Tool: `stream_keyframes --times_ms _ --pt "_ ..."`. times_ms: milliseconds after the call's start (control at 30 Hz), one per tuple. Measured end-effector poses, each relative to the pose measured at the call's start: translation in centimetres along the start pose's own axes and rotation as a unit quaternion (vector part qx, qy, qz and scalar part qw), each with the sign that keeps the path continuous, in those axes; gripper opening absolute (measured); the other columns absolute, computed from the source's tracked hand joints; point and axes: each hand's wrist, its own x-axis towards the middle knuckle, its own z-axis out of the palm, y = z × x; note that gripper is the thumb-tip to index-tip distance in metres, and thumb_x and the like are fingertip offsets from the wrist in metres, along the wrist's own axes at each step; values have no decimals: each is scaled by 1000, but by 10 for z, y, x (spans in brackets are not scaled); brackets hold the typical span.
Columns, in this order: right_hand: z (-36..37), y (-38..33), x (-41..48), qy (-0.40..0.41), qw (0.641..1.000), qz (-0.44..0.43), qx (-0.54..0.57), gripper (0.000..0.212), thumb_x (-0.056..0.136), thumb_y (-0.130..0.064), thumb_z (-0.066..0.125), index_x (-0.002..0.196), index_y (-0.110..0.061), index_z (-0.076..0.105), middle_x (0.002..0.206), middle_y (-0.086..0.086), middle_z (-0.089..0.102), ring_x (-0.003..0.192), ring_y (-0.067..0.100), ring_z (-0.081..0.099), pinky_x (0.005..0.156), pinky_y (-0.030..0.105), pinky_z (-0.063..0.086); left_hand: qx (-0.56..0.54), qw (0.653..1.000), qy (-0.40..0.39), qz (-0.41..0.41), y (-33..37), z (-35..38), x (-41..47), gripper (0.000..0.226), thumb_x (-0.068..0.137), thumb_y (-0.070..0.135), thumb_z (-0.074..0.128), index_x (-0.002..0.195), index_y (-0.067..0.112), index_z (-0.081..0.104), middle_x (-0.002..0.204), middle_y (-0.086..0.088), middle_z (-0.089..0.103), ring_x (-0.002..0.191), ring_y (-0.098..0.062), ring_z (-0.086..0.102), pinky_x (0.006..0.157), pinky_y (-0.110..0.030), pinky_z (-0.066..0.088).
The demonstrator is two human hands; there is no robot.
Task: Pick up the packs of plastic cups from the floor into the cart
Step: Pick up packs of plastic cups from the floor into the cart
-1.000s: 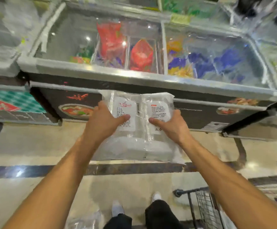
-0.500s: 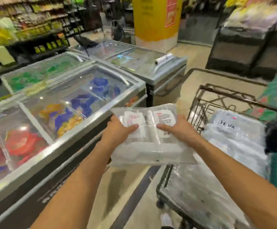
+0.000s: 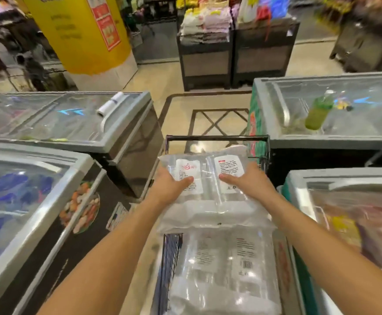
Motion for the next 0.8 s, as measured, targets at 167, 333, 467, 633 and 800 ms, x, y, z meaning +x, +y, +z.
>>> stream_keyframes --times_ms 167,333,467,633,800 --pt "-28 32 64 53 997 57 1 127 66 -82 85 157 -9 34 149 15 57 134 37 58 105 54 54 -1 1000 -27 14 48 55 59 95 95 38 83 154 4 17 138 -6 56 106 -20 64 94 -35 49" --pt "-27 40 115 68 992 103 32 131 74 -75 85 165 -7 20 163 21 39 144 43 48 111 54 48 50 996 -42 61 59 84 111 96 97 51 76 163 7 22 164 -17 40 147 -38 46 121 -50 40" --pt "-4 62 137 61 988 131 63 131 76 -75 84 167 -8 18 167 20 33 148 43 43 113 55 44 59 993 -86 46 46 110 142 93 102 46 71 168 10 17 166 -17 39 151 -39 42 120 -47 37" --pt "21 87 152 71 985 152 44 123 75 -80 80 161 -9 28 158 16 47 141 40 51 106 53 48 48 993 -104 -2 13 138 165 88 102 49 70 167 12 23 164 -12 44 149 -35 46 117 -45 39" --pt "25 85 162 65 986 151 18 125 75 -84 77 160 -7 28 157 17 49 139 41 53 103 53 50 42 994 -103 -10 4 138 179 96 99 56 70 168 14 20 167 -13 41 150 -37 45 118 -45 38"
